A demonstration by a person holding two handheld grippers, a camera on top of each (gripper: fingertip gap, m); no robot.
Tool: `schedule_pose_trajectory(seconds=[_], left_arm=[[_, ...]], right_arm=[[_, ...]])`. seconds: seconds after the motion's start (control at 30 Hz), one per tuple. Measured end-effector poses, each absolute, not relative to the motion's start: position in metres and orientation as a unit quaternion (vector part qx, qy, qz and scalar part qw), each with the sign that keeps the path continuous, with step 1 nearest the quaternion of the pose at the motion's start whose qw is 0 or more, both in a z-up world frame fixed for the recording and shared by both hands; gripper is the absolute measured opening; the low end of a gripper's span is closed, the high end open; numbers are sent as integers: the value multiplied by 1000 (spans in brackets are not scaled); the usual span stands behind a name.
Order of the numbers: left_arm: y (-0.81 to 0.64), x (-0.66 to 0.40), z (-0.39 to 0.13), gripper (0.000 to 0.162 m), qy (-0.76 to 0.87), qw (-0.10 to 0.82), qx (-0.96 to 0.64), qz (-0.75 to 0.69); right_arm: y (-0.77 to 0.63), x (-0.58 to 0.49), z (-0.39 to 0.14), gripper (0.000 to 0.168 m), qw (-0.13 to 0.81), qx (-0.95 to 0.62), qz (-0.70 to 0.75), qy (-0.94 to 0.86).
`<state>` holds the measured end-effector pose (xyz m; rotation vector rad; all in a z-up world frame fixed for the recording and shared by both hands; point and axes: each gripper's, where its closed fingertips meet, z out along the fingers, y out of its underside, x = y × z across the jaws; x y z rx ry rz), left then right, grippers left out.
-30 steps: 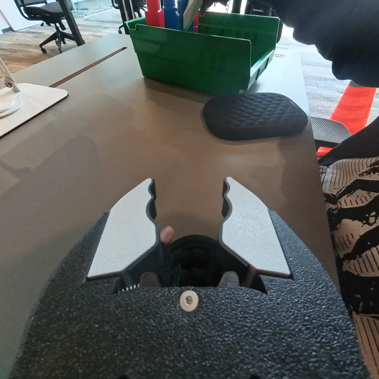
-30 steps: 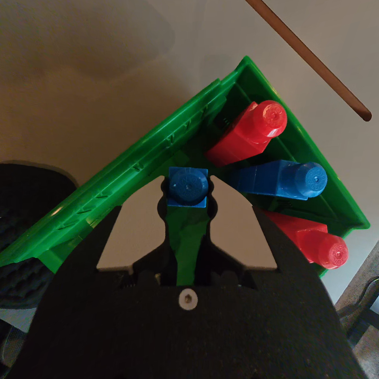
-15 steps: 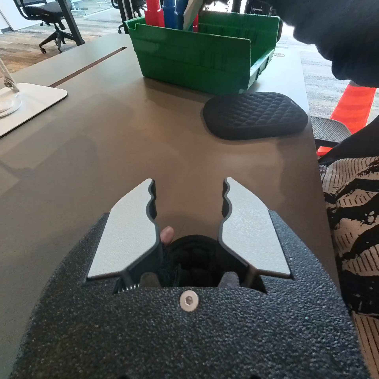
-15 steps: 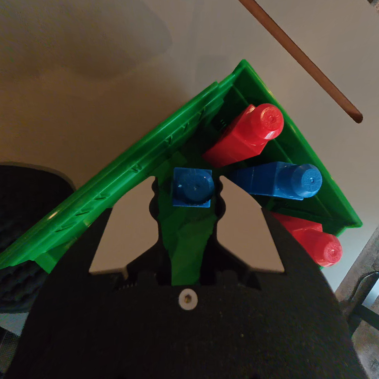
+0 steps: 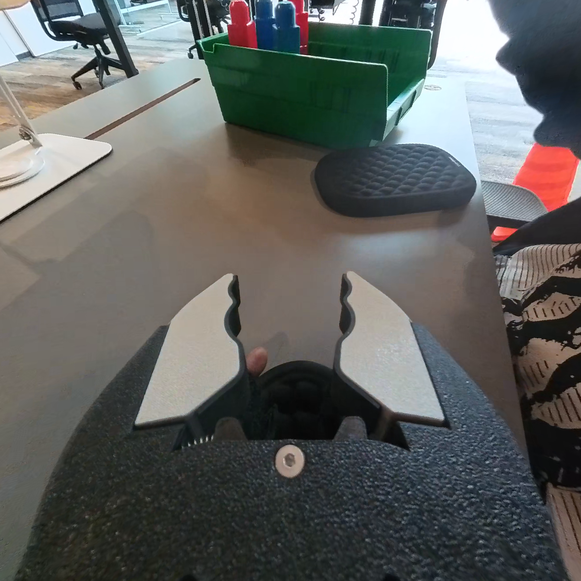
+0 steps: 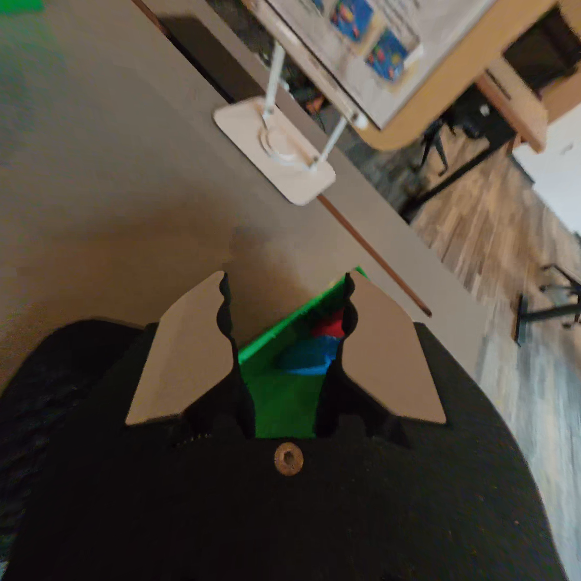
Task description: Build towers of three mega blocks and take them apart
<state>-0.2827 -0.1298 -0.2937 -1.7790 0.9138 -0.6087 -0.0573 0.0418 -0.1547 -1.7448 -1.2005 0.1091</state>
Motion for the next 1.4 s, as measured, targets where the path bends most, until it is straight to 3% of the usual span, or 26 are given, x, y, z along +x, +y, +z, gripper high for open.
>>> schedule_pose_trajectory(seconds=[0.43,0.77,0.97,1.17,1.27,1.4], left_arm=[[-130,-284,-289,59,376,520,-728,-241],[-131,-287,-276,56,366,558,-711,-224],[-157,-303,-224,57,326,606,-686,-239],[-167,-429,-166,59,170,642,-742,-94],[-176,-515,-169,58,81,603,-793,26],[-187,-584,-213,59,36,463,-883,73]], right_arm=[[-67,-185,-206,66,501,-621,340,-498],[-55,-187,-260,61,523,-614,381,-452],[-55,-188,-269,58,519,-618,377,-455],[-55,-192,-278,59,492,-632,377,-465],[-56,-192,-278,59,492,-632,375,-467],[-56,-192,-277,59,495,-628,378,-466]])
